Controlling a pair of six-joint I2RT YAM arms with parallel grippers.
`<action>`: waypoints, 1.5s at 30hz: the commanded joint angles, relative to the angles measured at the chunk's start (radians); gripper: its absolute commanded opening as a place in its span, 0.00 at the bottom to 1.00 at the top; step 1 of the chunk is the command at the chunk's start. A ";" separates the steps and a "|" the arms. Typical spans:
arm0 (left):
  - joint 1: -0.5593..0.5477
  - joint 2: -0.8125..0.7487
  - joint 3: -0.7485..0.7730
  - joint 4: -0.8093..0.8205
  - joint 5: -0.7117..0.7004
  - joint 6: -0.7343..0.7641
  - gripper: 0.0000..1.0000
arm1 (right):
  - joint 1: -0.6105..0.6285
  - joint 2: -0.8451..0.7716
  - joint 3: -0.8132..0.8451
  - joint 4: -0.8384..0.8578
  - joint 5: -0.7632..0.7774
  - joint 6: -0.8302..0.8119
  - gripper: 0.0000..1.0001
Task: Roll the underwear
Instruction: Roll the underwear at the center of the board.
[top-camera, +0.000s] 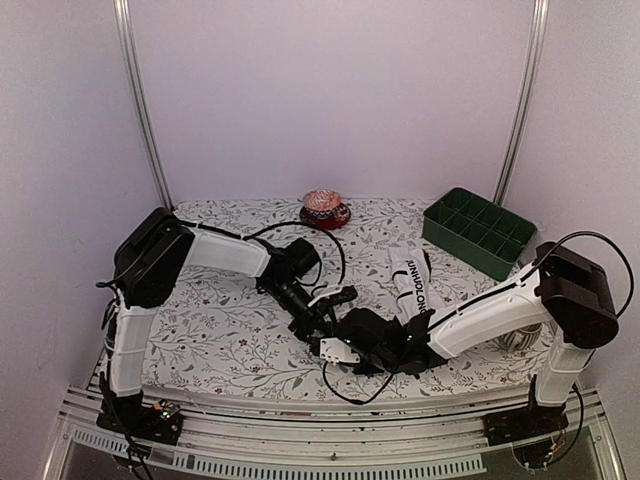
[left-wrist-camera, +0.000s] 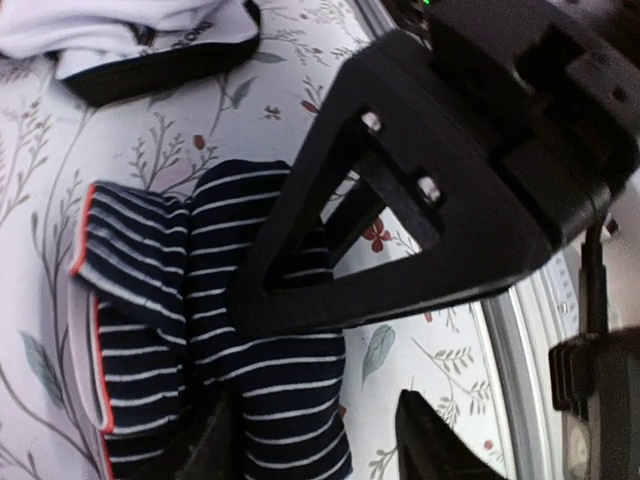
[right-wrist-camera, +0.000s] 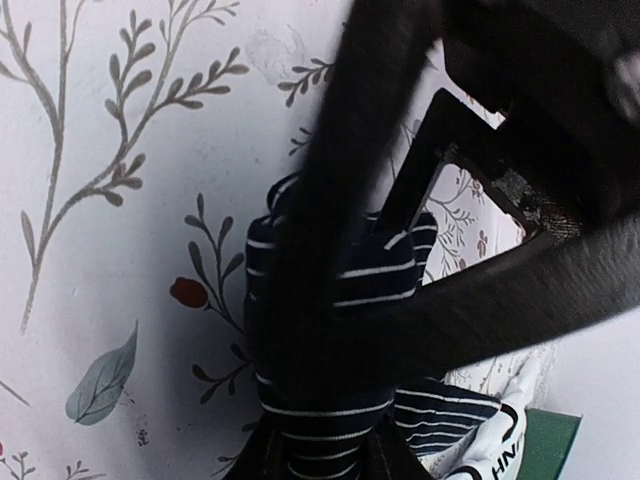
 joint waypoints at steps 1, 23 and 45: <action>0.003 -0.074 -0.143 -0.002 -0.176 -0.002 0.64 | -0.051 -0.004 0.033 -0.125 -0.178 0.080 0.20; -0.066 -0.544 -0.689 0.710 -0.493 0.089 0.73 | -0.251 0.127 0.271 -0.456 -0.758 0.249 0.25; -0.233 -0.523 -0.898 1.118 -0.787 0.202 0.74 | -0.279 0.239 0.360 -0.536 -0.973 0.237 0.25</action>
